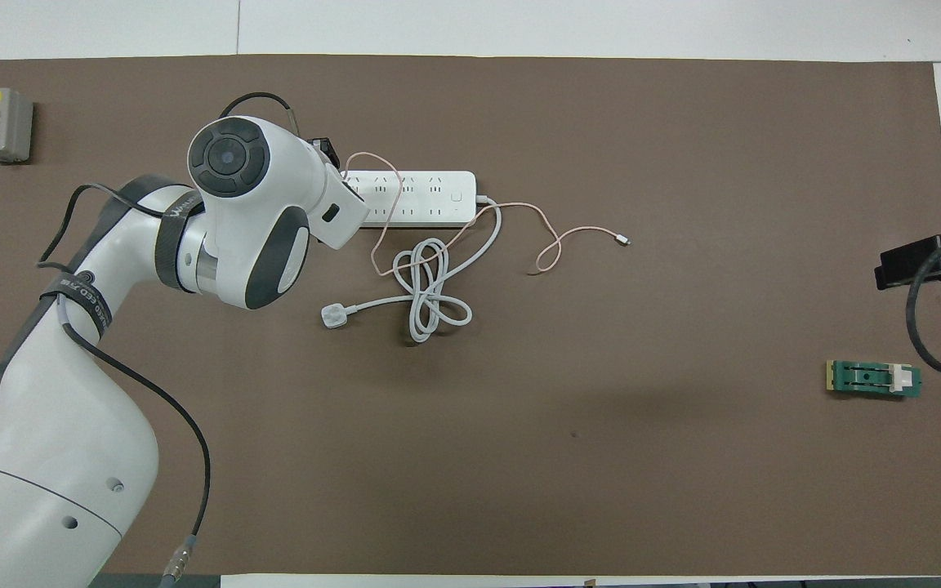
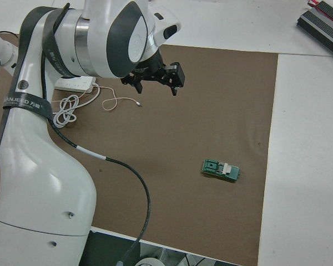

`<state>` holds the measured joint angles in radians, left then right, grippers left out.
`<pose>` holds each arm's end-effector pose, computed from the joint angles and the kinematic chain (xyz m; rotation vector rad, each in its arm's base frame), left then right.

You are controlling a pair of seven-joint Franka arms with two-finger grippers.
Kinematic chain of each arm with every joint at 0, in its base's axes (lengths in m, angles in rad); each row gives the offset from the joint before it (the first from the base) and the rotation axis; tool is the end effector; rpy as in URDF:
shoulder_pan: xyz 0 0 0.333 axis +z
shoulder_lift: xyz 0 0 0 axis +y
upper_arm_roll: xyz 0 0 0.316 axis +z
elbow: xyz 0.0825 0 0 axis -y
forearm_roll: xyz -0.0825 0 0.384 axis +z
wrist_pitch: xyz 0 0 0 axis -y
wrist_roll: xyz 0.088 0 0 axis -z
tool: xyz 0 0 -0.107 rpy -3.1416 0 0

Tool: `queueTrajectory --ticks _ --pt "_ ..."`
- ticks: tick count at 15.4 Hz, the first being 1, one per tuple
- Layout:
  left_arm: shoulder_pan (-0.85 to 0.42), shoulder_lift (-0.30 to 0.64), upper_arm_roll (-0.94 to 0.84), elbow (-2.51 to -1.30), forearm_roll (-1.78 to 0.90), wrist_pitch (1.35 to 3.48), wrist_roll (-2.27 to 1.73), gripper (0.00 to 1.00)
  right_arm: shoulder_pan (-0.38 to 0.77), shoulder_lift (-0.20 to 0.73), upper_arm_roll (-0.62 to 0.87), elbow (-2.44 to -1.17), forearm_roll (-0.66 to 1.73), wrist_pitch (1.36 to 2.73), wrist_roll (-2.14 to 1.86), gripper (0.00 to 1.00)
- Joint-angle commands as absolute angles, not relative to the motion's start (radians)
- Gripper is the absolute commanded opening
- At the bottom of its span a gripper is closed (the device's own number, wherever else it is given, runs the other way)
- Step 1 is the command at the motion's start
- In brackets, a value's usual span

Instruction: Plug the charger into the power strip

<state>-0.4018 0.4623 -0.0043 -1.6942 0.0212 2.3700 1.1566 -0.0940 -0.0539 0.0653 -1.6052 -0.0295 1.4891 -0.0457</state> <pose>0.6332 -0.2717 0.3496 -2.1414 2.1518 -0.2946 0.5286 -0.0175 0.6307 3.1093 0.0238 -0.0988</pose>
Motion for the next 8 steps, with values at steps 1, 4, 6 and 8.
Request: queueTrajectory --ticks 1,4,6,8 --pt "-0.413 0.472 0.003 -1.69 0.031 2.393 1.158 0.1 -0.11 -0.061 0.077 -1.621 -0.009 1.506 -0.029 1.0" --pt "-0.413 0.471 0.003 -1.7 0.032 2.393 1.157 0.1 -0.112 -0.051 0.075 -1.612 -0.009 1.506 -0.032 1.0" --pt "-0.413 0.469 0.003 -1.706 0.037 2.402 1.154 0.1 -0.117 -0.049 0.075 -1.612 -0.009 1.503 -0.032 1.0" --pt "-0.413 0.469 0.005 -1.709 0.038 2.402 1.154 0.1 -0.118 -0.052 0.075 -1.612 -0.009 1.5 -0.034 1.0"
